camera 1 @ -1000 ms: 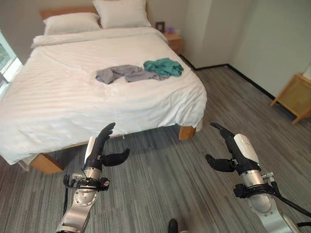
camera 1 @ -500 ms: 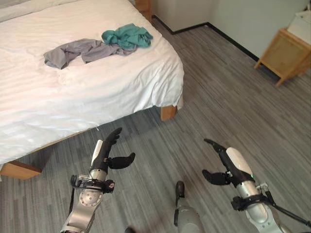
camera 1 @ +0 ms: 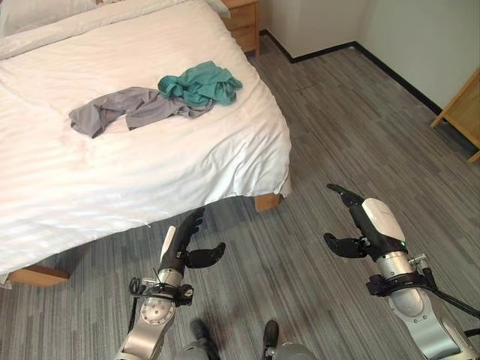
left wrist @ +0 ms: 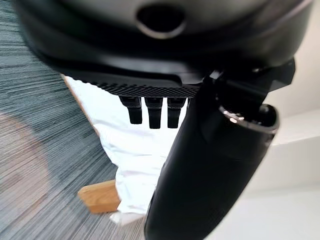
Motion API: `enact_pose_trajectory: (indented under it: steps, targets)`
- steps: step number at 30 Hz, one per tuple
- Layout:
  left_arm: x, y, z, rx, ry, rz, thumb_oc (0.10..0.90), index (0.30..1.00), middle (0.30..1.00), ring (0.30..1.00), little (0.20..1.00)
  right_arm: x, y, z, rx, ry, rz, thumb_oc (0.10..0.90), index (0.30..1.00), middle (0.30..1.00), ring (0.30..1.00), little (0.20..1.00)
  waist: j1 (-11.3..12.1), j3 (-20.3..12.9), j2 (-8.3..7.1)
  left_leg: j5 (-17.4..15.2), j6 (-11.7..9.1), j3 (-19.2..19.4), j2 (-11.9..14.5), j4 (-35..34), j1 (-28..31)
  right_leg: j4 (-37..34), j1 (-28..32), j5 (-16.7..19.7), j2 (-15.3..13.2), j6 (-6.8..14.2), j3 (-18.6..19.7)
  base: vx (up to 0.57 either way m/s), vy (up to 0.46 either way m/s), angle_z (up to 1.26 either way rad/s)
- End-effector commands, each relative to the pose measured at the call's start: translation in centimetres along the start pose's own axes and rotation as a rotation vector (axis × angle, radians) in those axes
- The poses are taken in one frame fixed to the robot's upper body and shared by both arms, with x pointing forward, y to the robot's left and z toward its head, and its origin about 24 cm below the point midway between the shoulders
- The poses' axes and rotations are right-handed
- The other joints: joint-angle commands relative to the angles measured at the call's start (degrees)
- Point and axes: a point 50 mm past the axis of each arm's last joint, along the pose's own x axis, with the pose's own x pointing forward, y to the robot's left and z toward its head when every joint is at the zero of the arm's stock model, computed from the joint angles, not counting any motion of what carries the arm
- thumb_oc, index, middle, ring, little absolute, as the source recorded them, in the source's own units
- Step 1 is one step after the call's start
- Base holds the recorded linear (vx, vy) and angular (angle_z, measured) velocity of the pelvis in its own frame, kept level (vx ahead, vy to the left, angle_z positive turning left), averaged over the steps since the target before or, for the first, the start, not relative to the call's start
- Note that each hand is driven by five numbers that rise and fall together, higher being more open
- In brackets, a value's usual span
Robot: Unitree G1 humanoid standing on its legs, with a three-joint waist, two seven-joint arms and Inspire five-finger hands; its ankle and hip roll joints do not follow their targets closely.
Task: Pick up bed clothes into laundry basket.
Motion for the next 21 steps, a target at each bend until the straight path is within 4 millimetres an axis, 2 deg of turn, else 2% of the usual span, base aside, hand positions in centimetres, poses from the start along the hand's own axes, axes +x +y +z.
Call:
enact_pose_trajectory:
  steps: [1, 3, 4, 5, 7, 8, 10, 11, 12, 13, 15, 16, 17, 18, 19, 20, 21]
  targets:
    - [0.3, 2.5, 4.5, -0.027, -0.238, 0.139, 0.8, 0.9, 0.9, 0.9, 0.9, 0.9, -4.7, 2.4, -0.059, -0.159, -0.224, 0.8, 0.9, 0.9, 0.9, 0.9, -0.95, -1.34, 1.44, -3.1, -0.78, 3.43, 4.81, 0.57, -1.22, 0.04, 1.89, -7.63, -6.44, 6.46, 1.83, 0.46, 0.01, -0.06]
    - [-0.3, 2.9, 3.8, -0.033, -0.206, 0.161, 0.8, 0.9, 0.9, 0.9, 0.9, 0.8, -4.3, 2.3, -0.043, -0.146, -0.212, 0.8, 0.9, 0.9, 0.9, 0.9, -0.73, -1.59, 1.32, -0.41, -1.74, 5.46, 6.8, 0.57, -1.32, 0.04, 4.54, -9.41, -5.47, 6.32, 2.91, 0.57, 0.018, -0.12]
    - [-0.7, 3.3, 3.3, -0.03, -0.181, 0.177, 0.8, 0.9, 0.9, 0.9, 0.9, 0.7, -4.1, 2.3, -0.043, -0.141, -0.201, 0.8, 0.9, 0.9, 0.9, 0.9, -0.26, -1.55, 1.02, 1.56, -2.67, 7.06, 8.83, 0.57, -1.53, 0.04, 6.14, -10.56, -5.07, 6.2, 3.5, 0.83, 0.036, -0.24]
    - [-1.4, 3.9, 2.7, -0.021, -0.154, 0.195, 0.8, 0.9, 0.9, 0.9, 0.9, 0.5, -3.8, 2.3, -0.04, -0.139, -0.181, 0.8, 0.9, 0.9, 0.9, 0.9, -0.08, -2.18, 0.79, 4.69, -3.52, 10.31, 11.43, 0.57, -0.8, 0.04, 8.53, -11.89, -4.52, 5.9, 4.71, 0.63, 0.017, -0.26]
    - [-2.0, 4.3, 2.3, -0.02, -0.132, 0.209, 0.8, 0.9, 0.9, 0.9, 0.9, 0.2, -3.6, 2.3, -0.042, -0.138, -0.168, 0.8, 0.9, 0.9, 0.9, 0.9, 0.07, -2.8, 0.81, 5.54, -3.5, 12.46, 12.53, 0.57, 0.84, 0.04, 9.57, -12.47, -4.1, 5.97, 5.17, 0.56, 0.039, -0.26]
    - [-2.5, 4.8, 1.9, -0.009, -0.111, 0.221, 0.8, 0.9, 0.9, 0.9, 0.9, 0.1, -3.5, 2.4, -0.05, -0.139, -0.161, 0.8, 0.9, 0.9, 0.9, 0.9, 0.89, -3.55, 0.62, 6.87, -3.83, 13.36, 13.14, 0.57, 1.51, 0.04, 11.13, -13.36, -4.18, 6.38, 5.87, 0.69, 0.084, -0.21]
    - [-2.7, 4.9, 1.6, -0.005, -0.095, 0.223, 0.8, 0.9, 0.9, 0.9, 0.9, 0.1, -3.3, 2.4, -0.074, -0.142, -0.15, 0.8, 0.9, 0.9, 0.9, 0.9, 2.03, -5.25, 0.22, 7.66, -3.02, 12.21, 11.98, 0.57, 1.94, 0.04, 12.34, -13.71, -5.49, 7.05, 7.08, 0.63, 0.133, -0.32]
    - [-2.8, 5.1, 1.4, 0.002, -0.087, 0.225, 0.8, 0.9, 0.9, 0.9, 0.9, 0.3, -3.3, 2.7, -0.089, -0.154, -0.156, 0.8, 0.9, 0.9, 0.9, 0.9, 2.88, -6.24, -0.64, 8.04, -2.42, 12.3, 10.93, 0.57, 2.29, 0.04, 13.23, -11.86, -6.64, 7.86, 7.35, 0.64, 0.17, -0.42]
    - [-2.8, 5.2, 1.4, 0.008, -0.082, 0.221, 0.8, 0.9, 0.9, 0.9, 0.9, 0.5, -3.6, 2.8, -0.13, -0.16, -0.166, 0.8, 0.9, 0.9, 0.9, 0.9, 3.29, -7.0, -1.39, 7.84, -1.58, 12.51, 10.38, 0.57, 2.77, 0.89, 14.05, -9.11, -7.98, 8.94, 7.08, 0.58, 0.164, -0.23]
    - [-2.7, 5.1, 1.3, 0.016, -0.079, 0.21, 0.8, 0.9, 0.9, 0.9, 0.9, 0.6, -3.7, 2.9, -0.143, -0.164, -0.18, 0.8, 0.9, 0.9, 0.9, 0.9, 3.79, -7.37, -2.05, 6.7, -0.45, 12.63, 8.74, 0.57, 4.07, 4.14, 13.49, -7.17, -10.11, 10.3, 7.01, 0.51, 0.176, -0.03]
    - [-2.2, 5.2, 1.6, 0.027, -0.093, 0.199, 0.8, 0.9, 0.9, 0.9, 0.9, 1.4, -4.8, 3.2, -0.178, -0.179, -0.248, 0.8, 0.9, 0.9, 0.9, 0.9, 3.12, -6.99, -2.68, 4.27, 1.16, 13.1, 6.56, 0.57, 7.39, 14.09, 9.86, 0.72, -13.36, 12.25, 7.53, 0.3, 0.163, 0.08]
    - [-2.1, 5.2, 1.7, 0.027, -0.096, 0.2, 0.8, 0.9, 0.9, 0.9, 0.9, 1.5, -4.9, 3.2, -0.178, -0.18, -0.252, 0.8, 0.9, 0.9, 0.9, 0.9, 3.26, -6.78, -2.78, 4.0, 1.43, 13.31, 6.3, 0.57, 7.41, 14.84, 9.33, 0.61, -13.73, 12.49, 7.9, 0.19, 0.165, 0.16]
    - [-1.9, 5.4, 2.0, 0.035, -0.111, 0.2, 0.8, 0.9, 0.9, 0.9, 0.9, 1.9, -5.8, 3.5, -0.205, -0.196, -0.294, 0.8, 0.9, 0.9, 0.9, 0.9, 2.94, -6.4, -2.79, 2.35, 2.24, 13.32, 5.5, 0.57, 8.7, 19.48, 6.49, 2.65, -14.71, 12.43, 8.41, 0.32, 0.176, 0.26]
    - [-1.5, 5.7, 2.6, 0.063, -0.137, 0.196, 0.8, 0.9, 0.9, 0.9, 0.9, 2.8, -8.8, 4.6, -0.28, -0.254, -0.414, 0.8, 0.9, 0.9, 0.9, 0.9, 3.14, -6.56, -2.63, -0.81, 3.09, 13.92, 4.69, 0.57, 11.11, 20.93, 2.49, 5.88, -17.55, 12.39, 4.77, 0.34, 0.163, 0.28]
    - [-1.5, 5.7, 2.7, 0.061, -0.141, 0.195, 0.8, 0.9, 0.9, 0.9, 0.9, 2.8, -8.9, 4.7, -0.281, -0.255, -0.417, 0.8, 0.9, 0.9, 0.9, 0.9, 3.04, -6.46, -2.57, -1.0, 3.19, 13.79, 4.52, 0.57, 10.99, 20.83, 2.52, 5.96, -17.68, 12.47, 4.61, 0.46, 0.119, 0.18]
    - [-1.1, 5.8, 3.1, 0.08, -0.159, 0.18, 0.8, 0.9, 0.9, 0.9, 0.9, 3.1, -11.0, 5.2, -0.325, -0.279, -0.487, 0.8, 0.9, 0.9, 0.9, 0.9, 2.77, -6.65, -2.51, -2.4, 2.94, 13.43, 3.83, 0.57, 12.3, 15.87, 0.39, 3.81, -18.08, 11.79, 0.26, 0.23, 0.039, 0.13]
    - [-1.1, 5.8, 3.1, 0.08, -0.159, 0.18, 0.8, 0.9, 0.9, 0.9, 0.9, 3.1, -11.0, 5.2, -0.325, -0.279, -0.487, 0.8, 0.9, 0.9, 0.9, 0.9, 2.77, -6.65, -2.51, -2.4, 2.94, 13.43, 3.83, 0.57, 12.3, 15.87, 0.39, 3.81, -18.08, 11.79, 0.26, 0.48, 0.058, 0.11]
